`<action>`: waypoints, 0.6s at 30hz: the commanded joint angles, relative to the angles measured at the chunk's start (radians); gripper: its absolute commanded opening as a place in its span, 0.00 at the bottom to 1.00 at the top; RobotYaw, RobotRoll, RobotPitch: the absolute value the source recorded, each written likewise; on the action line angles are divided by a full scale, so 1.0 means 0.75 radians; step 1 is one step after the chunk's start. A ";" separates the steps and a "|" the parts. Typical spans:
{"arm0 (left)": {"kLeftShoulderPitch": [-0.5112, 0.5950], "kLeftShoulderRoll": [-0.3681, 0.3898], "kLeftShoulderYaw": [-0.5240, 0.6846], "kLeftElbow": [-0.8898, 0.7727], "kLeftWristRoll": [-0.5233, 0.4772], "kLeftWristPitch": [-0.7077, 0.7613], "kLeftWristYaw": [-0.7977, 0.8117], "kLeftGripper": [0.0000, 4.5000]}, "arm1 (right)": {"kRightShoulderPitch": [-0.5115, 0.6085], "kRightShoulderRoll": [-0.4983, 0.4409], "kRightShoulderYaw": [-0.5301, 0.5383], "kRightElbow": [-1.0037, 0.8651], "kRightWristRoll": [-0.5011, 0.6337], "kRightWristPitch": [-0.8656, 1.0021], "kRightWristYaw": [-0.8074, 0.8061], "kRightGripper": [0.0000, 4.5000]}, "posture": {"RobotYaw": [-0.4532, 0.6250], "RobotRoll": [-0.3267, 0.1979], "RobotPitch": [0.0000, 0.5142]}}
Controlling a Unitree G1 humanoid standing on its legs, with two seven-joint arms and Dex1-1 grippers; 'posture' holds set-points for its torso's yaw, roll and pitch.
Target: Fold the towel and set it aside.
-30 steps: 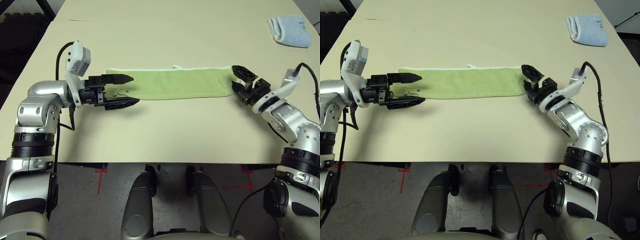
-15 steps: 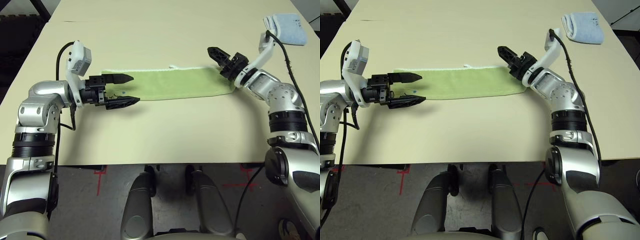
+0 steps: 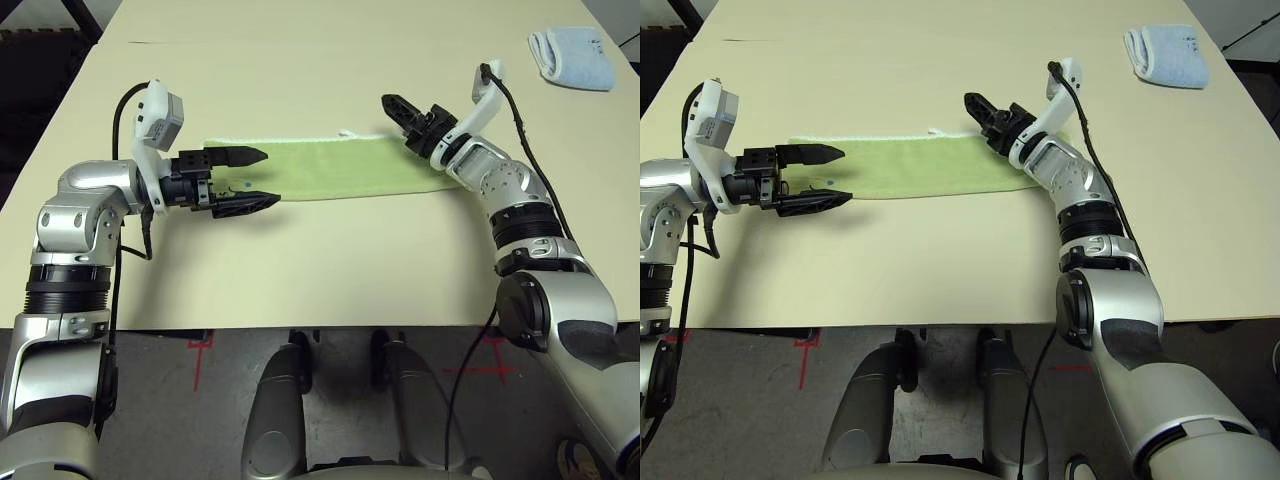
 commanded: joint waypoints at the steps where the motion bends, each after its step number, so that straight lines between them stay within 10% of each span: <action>1: -0.003 0.000 -0.006 0.007 -0.002 -0.004 -0.002 1.00 | -0.126 0.087 0.006 0.206 -0.103 -0.196 -0.053 1.00 | 0.37 0.62 0.53; 8: -0.002 0.001 -0.007 -0.002 -0.004 0.002 0.000 1.00 | -0.182 0.103 -0.003 0.310 -0.223 -0.383 -0.017 1.00 | 0.38 0.62 0.53; 12: 0.000 0.004 -0.005 -0.004 -0.004 0.004 0.001 1.00 | 0.462 -0.542 -0.185 -0.693 0.100 0.265 0.445 1.00 | 0.38 0.62 0.53; 18: -0.011 0.002 -0.008 0.017 -0.001 -0.004 -0.002 1.00 | 0.599 -0.595 -0.224 -0.934 0.204 0.426 0.364 1.00 | 0.37 0.62 0.54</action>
